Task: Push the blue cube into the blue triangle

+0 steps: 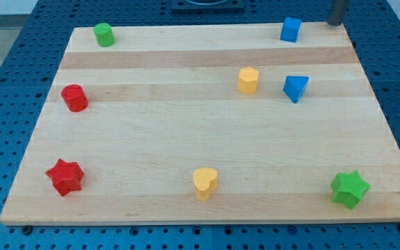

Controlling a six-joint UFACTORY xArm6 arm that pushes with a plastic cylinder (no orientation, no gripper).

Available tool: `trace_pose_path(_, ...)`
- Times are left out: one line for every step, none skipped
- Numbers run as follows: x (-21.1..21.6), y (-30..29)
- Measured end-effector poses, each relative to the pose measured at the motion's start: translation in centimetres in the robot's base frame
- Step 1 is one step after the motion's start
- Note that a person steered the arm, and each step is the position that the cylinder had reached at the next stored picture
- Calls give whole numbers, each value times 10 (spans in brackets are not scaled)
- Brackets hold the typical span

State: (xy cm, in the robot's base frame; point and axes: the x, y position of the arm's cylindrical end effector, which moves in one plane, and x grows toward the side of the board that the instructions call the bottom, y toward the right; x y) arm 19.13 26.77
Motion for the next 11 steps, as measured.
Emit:
trace_pose_path(0, -56)
trace_pose_path(0, -100)
trace_pose_path(11, -119)
trace_pose_path(51, -118)
trace_pose_path(76, -110)
trace_pose_path(56, -110)
trace_pose_path(25, -100)
trace_pose_path(30, -77)
trace_pose_path(62, -77)
trace_pose_path(104, -79)
trace_pose_path(118, -80)
